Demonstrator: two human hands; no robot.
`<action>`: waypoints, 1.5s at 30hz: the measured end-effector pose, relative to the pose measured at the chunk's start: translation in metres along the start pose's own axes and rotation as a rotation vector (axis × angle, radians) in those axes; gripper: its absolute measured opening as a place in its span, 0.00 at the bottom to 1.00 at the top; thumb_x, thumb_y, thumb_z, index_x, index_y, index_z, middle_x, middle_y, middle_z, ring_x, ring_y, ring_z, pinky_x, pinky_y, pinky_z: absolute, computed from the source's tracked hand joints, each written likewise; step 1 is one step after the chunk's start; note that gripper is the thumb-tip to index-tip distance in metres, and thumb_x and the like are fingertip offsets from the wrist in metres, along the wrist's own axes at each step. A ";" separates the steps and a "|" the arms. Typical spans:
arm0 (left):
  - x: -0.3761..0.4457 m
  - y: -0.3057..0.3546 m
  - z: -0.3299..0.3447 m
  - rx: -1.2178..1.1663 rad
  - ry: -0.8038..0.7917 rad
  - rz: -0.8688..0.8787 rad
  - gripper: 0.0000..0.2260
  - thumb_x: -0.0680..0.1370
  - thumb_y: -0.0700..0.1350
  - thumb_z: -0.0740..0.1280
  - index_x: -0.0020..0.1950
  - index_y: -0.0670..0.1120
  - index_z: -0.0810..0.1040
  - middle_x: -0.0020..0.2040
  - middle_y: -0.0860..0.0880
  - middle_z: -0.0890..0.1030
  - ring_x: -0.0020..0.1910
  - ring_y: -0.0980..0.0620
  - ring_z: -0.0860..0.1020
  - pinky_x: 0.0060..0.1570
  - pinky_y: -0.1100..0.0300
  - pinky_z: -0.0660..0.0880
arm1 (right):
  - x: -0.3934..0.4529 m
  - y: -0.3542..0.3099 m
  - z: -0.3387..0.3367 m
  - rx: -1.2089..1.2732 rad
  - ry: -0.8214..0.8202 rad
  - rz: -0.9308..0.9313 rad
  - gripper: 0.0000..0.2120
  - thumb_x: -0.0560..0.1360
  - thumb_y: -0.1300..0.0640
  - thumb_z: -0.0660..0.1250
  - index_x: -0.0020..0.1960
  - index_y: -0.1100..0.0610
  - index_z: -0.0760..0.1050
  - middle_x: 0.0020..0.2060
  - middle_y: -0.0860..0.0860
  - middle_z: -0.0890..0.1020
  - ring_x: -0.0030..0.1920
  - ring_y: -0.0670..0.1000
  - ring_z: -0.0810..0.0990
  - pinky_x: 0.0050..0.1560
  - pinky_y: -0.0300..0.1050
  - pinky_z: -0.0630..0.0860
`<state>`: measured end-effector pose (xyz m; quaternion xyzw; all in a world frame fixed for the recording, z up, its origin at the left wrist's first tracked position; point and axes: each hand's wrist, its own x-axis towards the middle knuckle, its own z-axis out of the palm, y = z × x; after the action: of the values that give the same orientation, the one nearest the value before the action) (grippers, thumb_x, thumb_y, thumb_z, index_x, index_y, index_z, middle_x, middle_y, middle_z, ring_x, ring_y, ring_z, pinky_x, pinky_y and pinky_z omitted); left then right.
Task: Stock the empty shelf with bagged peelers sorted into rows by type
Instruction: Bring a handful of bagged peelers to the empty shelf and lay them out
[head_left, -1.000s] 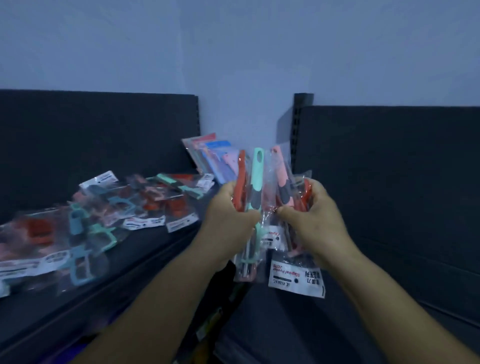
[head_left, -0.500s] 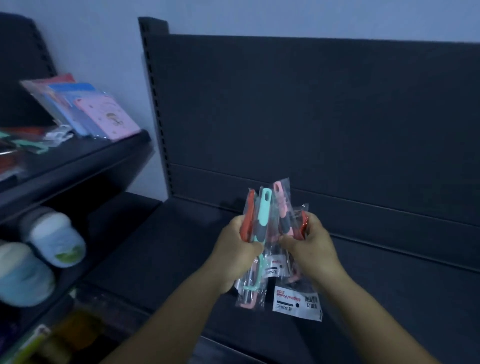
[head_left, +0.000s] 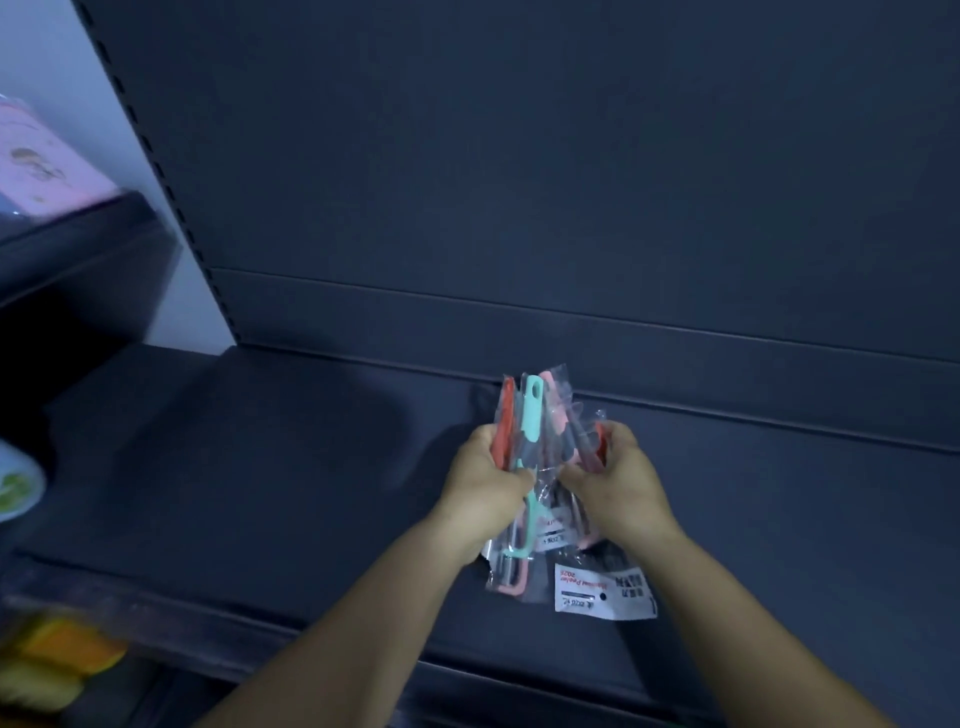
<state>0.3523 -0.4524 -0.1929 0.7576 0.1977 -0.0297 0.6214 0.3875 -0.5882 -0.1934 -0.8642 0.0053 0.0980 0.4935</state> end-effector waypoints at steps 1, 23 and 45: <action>0.002 -0.003 0.002 0.037 0.012 -0.003 0.15 0.75 0.37 0.67 0.59 0.49 0.74 0.49 0.51 0.82 0.49 0.51 0.81 0.53 0.55 0.78 | 0.000 0.003 -0.001 -0.011 0.004 0.008 0.15 0.73 0.59 0.69 0.56 0.52 0.67 0.38 0.46 0.78 0.35 0.45 0.78 0.31 0.38 0.71; 0.009 0.004 -0.022 0.840 -0.032 0.388 0.16 0.79 0.48 0.62 0.66 0.52 0.72 0.53 0.47 0.82 0.55 0.44 0.78 0.52 0.54 0.75 | -0.018 0.004 -0.005 -0.512 0.046 0.020 0.23 0.72 0.54 0.67 0.67 0.53 0.70 0.59 0.55 0.75 0.58 0.58 0.74 0.55 0.46 0.72; 0.038 0.037 -0.038 1.236 -0.502 0.837 0.13 0.71 0.49 0.73 0.55 0.53 0.78 0.55 0.54 0.77 0.56 0.51 0.74 0.52 0.59 0.69 | -0.034 0.009 -0.024 -0.373 0.180 0.082 0.14 0.70 0.62 0.71 0.55 0.53 0.78 0.48 0.48 0.83 0.49 0.50 0.80 0.53 0.44 0.77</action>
<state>0.3925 -0.4116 -0.1612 0.9478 -0.3027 -0.0680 0.0732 0.3572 -0.6158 -0.1833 -0.9449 0.0663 0.0399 0.3181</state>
